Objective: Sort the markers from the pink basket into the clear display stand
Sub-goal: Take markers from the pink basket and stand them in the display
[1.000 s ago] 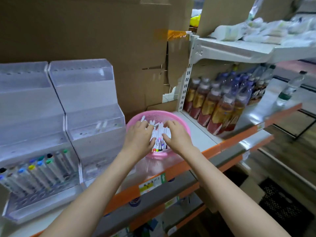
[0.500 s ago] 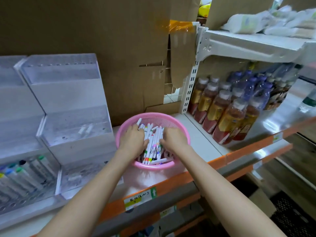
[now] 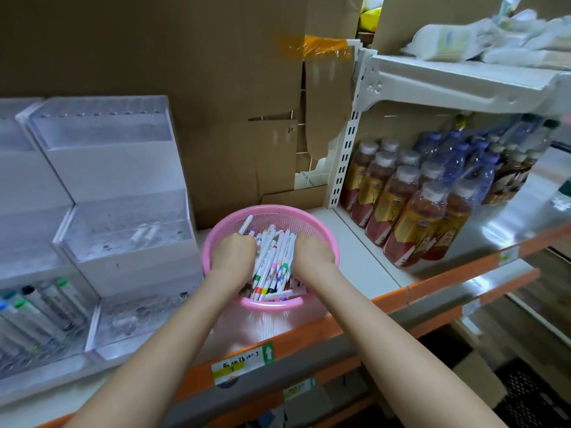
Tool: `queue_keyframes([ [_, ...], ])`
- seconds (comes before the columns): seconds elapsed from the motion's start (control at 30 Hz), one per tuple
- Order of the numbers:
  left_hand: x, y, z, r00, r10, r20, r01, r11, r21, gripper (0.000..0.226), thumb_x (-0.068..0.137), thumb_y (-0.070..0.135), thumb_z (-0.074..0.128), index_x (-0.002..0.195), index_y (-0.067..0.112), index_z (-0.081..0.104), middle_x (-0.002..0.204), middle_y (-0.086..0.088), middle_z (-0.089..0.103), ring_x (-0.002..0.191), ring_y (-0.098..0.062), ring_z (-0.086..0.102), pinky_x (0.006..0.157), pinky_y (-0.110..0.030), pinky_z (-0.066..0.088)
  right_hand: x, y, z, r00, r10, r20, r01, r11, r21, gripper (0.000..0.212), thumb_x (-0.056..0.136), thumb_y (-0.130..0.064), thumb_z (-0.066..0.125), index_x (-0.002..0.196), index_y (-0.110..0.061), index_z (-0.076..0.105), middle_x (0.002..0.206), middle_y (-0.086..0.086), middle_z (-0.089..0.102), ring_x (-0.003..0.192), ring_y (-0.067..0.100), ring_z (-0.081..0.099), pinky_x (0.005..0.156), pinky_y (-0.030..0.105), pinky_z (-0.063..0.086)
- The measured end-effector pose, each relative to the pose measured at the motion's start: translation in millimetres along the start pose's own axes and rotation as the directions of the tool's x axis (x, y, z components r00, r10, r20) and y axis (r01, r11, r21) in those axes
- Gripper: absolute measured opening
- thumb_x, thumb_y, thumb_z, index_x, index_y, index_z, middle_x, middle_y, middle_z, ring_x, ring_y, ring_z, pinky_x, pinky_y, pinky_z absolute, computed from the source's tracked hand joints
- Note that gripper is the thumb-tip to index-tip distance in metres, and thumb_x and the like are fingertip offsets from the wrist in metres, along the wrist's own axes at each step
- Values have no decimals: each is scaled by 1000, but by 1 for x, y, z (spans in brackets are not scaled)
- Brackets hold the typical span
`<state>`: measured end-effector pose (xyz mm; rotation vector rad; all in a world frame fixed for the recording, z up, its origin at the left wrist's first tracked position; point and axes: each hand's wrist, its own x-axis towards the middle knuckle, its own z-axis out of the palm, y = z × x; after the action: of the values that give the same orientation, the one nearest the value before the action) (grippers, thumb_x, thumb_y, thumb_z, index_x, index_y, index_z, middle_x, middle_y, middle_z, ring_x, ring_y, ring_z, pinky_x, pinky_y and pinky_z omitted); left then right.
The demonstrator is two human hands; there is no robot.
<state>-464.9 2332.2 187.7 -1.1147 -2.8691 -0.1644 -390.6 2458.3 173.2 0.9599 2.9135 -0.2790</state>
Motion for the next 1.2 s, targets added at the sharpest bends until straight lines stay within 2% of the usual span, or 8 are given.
queue_keyframes([
  [0.13,-1,-5,1,999,-12,40,14,999,-37,20,85,-3,45,87,11,61,82,-5,61,70,-21,53,61,-30,41,3,-1,3,999,-33,-15,33,999,31,28,88,1,47,115,-4,55,108,12,65,95,29,64,62,32,42],
  [0.3,-1,-10,6,999,-32,25,36,989,-146,30,85,-3,49,114,6,48,81,-5,61,66,-17,52,54,-26,39,5,3,3,996,-6,-93,13,997,74,16,88,4,47,91,-5,60,79,7,59,73,25,55,53,29,39],
  [0.5,-4,-10,9,996,-91,0,88,959,-270,17,83,4,50,97,7,59,82,-5,63,73,-22,55,56,-29,36,8,4,4,989,34,-145,9,957,289,16,81,4,52,70,-5,60,68,10,62,68,26,64,57,34,53],
  [0.63,-5,-10,9,993,-96,-63,67,929,-363,23,88,7,46,105,8,61,85,-7,68,72,-20,59,57,-28,38,5,6,4,977,-32,-212,112,919,377,17,80,-1,53,88,-4,68,78,8,68,68,26,61,60,36,50],
  [0.73,-6,-11,9,994,-81,-73,48,928,-368,27,85,6,51,109,8,64,93,-7,68,78,-18,57,62,-26,38,1,6,1,974,-73,-213,158,895,418,22,82,-7,59,103,-10,55,75,3,56,70,22,53,59,30,35],
  [0.83,-8,-9,6,997,-47,-68,18,929,-370,33,83,5,54,116,9,61,98,-6,68,78,-14,53,64,-24,37,-1,6,1,978,-102,-182,173,887,429,37,82,-9,63,116,-10,48,79,4,54,75,23,53,61,31,35],
  [1.07,-5,-15,6,999,-45,-3,40,911,-411,38,81,0,55,117,9,65,105,-10,68,90,-23,61,73,-33,50,-3,6,3,973,-123,-196,196,886,420,16,80,-7,64,91,-14,54,77,7,65,70,23,64,60,37,53],
  [1.2,-5,-14,5,998,-56,16,57,906,-419,38,74,-1,55,109,7,68,97,-10,70,84,-22,61,71,-32,50,-4,7,1,979,-113,-168,179,870,460,37,83,-7,62,117,-14,51,79,3,58,70,19,59,49,23,37],
])
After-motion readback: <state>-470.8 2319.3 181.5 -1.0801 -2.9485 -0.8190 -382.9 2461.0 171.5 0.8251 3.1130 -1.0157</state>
